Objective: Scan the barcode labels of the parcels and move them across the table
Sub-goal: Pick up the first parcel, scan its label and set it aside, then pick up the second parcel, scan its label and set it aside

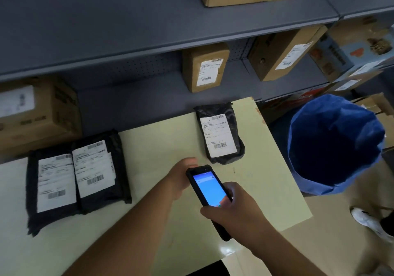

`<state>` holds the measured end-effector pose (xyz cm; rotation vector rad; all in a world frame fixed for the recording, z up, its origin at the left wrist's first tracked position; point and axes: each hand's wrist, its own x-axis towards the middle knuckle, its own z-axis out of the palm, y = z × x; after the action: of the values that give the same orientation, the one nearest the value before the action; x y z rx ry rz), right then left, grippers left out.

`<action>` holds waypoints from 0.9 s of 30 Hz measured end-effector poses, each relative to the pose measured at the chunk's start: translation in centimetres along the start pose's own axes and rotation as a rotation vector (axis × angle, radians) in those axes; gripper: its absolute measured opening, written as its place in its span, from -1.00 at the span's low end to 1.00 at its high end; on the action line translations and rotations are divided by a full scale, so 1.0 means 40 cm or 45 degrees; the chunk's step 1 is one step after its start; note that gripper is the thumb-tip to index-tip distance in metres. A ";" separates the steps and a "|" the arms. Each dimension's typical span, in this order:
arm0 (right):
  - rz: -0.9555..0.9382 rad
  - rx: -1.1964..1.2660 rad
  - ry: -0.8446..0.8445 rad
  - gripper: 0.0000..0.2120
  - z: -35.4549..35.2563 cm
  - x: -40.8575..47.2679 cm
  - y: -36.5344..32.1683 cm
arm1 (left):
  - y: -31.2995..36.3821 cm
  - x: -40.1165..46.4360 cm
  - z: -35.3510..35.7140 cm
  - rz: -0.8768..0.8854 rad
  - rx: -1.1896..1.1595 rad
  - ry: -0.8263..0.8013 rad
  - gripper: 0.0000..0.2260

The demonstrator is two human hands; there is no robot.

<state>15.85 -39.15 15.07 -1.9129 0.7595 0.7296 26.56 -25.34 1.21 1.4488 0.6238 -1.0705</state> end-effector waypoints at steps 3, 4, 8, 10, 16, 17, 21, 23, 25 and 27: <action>-0.041 -0.054 -0.043 -0.63 0.055 -0.015 -0.028 | -0.055 -0.023 -0.081 0.031 0.048 0.088 -0.60; -0.057 -0.068 -0.061 -0.63 0.076 -0.020 -0.036 | -0.067 -0.041 -0.109 0.036 0.079 0.130 -0.55; -0.103 -0.123 -0.122 -0.59 0.166 -0.041 -0.065 | -0.109 -0.106 -0.222 0.060 0.063 0.264 -0.63; -0.121 -0.156 -0.144 -0.57 0.206 -0.052 -0.074 | -0.130 -0.133 -0.275 0.070 -0.024 0.311 -0.66; -0.175 -0.253 -0.189 -0.56 0.314 -0.087 -0.095 | -0.201 -0.200 -0.421 0.139 -0.053 0.459 -0.70; -0.180 -0.265 -0.196 -0.56 0.329 -0.093 -0.098 | -0.214 -0.210 -0.444 0.155 -0.075 0.490 -0.76; -0.190 -0.308 -0.217 -0.51 0.390 -0.111 -0.108 | -0.267 -0.238 -0.538 0.223 -0.247 0.585 -0.86; -0.201 -0.329 -0.232 -0.50 0.418 -0.116 -0.113 | -0.287 -0.246 -0.582 0.230 -0.295 0.663 -0.78; -0.206 -0.348 -0.240 -0.48 0.444 -0.120 -0.119 | -0.299 -0.258 -0.623 0.237 -0.328 0.717 -0.77; -0.209 -0.361 -0.244 -0.48 0.467 -0.123 -0.125 | -0.315 -0.269 -0.662 0.229 -0.334 0.762 -0.78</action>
<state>13.21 -19.42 13.94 -2.0916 0.3899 0.9402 17.83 4.65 2.28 1.5558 0.9925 -0.3833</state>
